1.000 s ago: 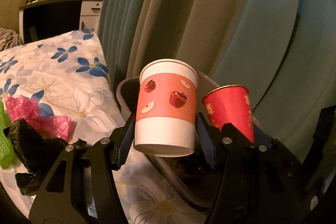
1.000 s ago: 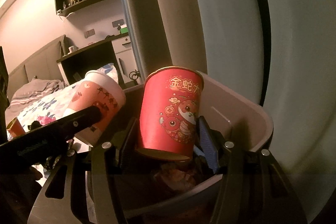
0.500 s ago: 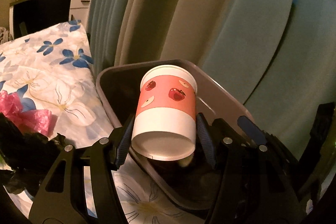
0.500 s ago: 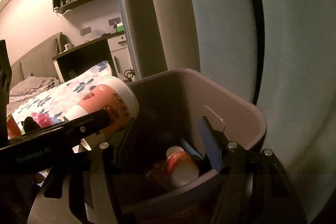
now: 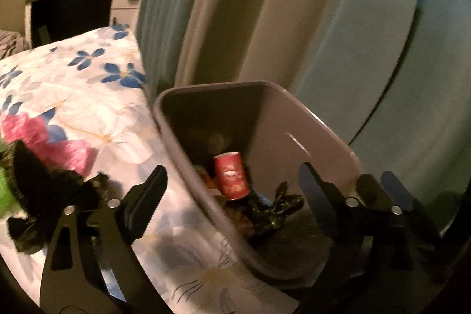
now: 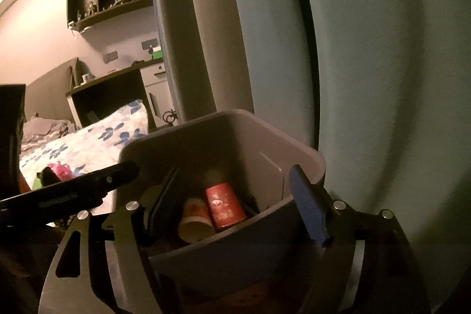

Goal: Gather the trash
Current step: 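Open both tools over the grey bin to drop both cups, then move both tools back over the bed toward the black bag and red cup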

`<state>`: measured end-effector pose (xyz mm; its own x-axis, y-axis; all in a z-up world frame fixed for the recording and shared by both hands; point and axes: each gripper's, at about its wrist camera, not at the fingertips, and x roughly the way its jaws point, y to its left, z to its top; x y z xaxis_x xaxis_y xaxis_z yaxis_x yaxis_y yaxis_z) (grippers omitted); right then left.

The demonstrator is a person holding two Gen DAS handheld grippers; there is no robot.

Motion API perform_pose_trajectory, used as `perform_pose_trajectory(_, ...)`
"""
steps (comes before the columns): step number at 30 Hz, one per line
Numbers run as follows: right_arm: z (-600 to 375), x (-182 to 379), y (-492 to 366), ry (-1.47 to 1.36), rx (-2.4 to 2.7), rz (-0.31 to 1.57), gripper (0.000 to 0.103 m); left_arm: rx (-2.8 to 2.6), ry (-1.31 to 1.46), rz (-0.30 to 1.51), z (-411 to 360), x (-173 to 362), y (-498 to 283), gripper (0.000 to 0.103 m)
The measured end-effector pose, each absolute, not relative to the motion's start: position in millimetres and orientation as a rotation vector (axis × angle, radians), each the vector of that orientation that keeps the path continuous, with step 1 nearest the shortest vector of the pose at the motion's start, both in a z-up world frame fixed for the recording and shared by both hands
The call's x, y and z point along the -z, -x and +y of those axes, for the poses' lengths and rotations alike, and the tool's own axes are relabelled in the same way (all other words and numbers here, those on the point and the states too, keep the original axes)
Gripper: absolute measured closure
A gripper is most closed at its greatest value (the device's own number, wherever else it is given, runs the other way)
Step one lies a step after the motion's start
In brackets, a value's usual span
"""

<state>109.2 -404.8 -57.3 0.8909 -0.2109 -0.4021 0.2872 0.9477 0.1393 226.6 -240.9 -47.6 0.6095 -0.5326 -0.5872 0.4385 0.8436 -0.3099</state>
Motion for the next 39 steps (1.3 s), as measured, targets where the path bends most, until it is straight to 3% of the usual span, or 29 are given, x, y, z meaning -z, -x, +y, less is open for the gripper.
perform_pose_trajectory(6,-385.4,47.1,-97.3,-0.190,0.223,0.355,0.019,0.459,0.150,0.715,-210.7,38.6,-211.7,0.010)
perform_pose_trajectory(18,-322.8,39.0,-87.1,-0.119,0.091,0.344,0.010,0.192,0.138,0.640,-107.7,23.3,-159.6,0.009)
perform_pose_trajectory(29,-270.8,37.6,-85.2,-0.088,0.026,0.366,0.010,-0.003,0.217,0.574,-11.0,14.6,-129.1,0.009)
perform_pose_trajectory(39,-223.6,45.7,-97.7,-0.036,-0.041,0.405,0.010,-0.078,0.246,0.563,27.5,19.0,-121.1,0.009)
